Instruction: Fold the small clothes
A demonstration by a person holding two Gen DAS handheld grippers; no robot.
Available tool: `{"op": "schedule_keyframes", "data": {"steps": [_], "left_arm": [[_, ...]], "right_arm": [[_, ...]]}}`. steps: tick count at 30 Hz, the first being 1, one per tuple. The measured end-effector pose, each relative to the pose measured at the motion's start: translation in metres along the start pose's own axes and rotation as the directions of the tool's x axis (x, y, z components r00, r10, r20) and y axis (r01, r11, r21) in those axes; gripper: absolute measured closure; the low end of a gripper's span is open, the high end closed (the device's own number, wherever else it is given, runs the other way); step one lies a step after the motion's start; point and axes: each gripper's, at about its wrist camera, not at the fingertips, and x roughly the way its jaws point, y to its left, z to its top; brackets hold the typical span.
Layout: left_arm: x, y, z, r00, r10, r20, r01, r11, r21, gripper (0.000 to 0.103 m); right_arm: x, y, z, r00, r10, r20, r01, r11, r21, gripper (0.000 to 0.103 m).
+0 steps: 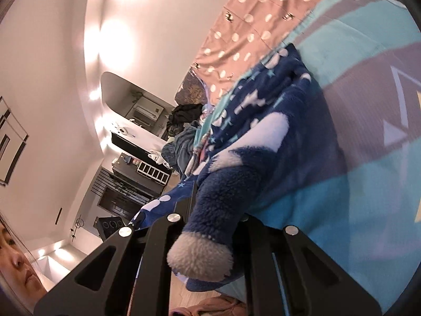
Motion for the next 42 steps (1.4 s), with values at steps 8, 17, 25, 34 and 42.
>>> {"op": "schedule_keyframes", "data": {"steps": [8,17,25,34,42], "left_arm": [[-0.006,-0.004,0.027,0.994,-0.052,0.092,0.054,0.999,-0.009,0.091],[-0.059,-0.073,0.049,0.969,-0.101,0.227,0.058,0.981,0.188,0.092],[-0.025,-0.04,0.068,0.98,0.007,0.197,-0.028,0.994,0.104,0.091],[0.021,0.017,0.088,0.985,0.074,0.157,-0.067,0.997,-0.049,0.091],[0.044,0.025,0.101,0.986,0.082,0.143,-0.075,0.996,-0.055,0.091]], "right_arm": [[-0.006,0.012,0.018,0.996,0.051,0.068,-0.048,0.998,-0.041,0.093],[-0.059,0.072,0.018,0.967,0.154,0.201,-0.11,0.971,-0.215,0.093],[-0.039,0.049,0.037,0.975,-0.005,0.224,0.045,0.984,-0.173,0.092],[0.011,0.021,0.072,0.971,-0.072,0.229,0.106,0.985,-0.14,0.091],[0.024,0.009,0.086,0.969,-0.08,0.234,0.114,0.984,-0.136,0.091]]}}
